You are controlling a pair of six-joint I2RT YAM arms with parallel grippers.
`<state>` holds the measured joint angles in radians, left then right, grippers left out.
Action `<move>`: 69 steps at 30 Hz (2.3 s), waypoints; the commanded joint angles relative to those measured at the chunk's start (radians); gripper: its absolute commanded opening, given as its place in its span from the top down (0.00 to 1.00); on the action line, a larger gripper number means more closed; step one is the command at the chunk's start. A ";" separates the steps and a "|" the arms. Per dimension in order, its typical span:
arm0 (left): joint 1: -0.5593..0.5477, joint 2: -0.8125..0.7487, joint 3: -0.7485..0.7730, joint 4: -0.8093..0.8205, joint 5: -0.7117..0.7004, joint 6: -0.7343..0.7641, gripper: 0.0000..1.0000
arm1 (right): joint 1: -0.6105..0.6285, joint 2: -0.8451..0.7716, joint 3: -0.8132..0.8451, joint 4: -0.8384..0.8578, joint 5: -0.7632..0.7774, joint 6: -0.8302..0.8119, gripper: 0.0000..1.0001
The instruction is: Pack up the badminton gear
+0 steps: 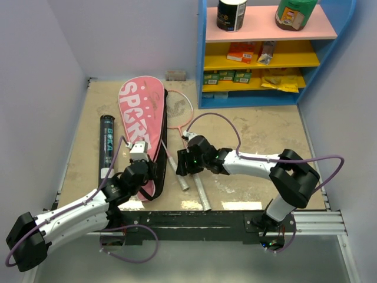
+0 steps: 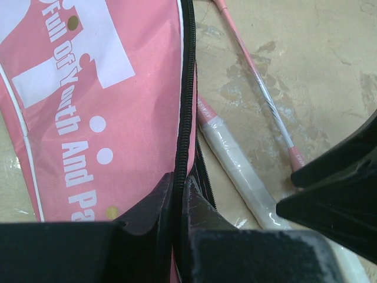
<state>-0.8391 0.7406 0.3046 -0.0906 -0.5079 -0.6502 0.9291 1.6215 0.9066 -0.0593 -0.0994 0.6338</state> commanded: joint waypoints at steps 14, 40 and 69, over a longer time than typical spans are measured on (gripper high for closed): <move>-0.006 -0.013 0.008 0.075 -0.027 0.011 1.00 | 0.076 0.021 -0.072 0.015 -0.048 0.018 0.48; -0.115 0.008 -0.078 0.187 -0.070 -0.039 1.00 | 0.103 0.003 0.072 -0.017 -0.019 0.067 0.99; -0.264 0.079 -0.064 0.252 -0.182 -0.120 1.00 | 0.224 0.058 0.057 0.422 -0.088 0.319 1.00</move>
<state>-1.0733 0.8379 0.2283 0.0692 -0.7731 -0.7074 1.1206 1.6924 0.9512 0.0105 -0.1566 0.8951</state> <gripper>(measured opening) 0.097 0.276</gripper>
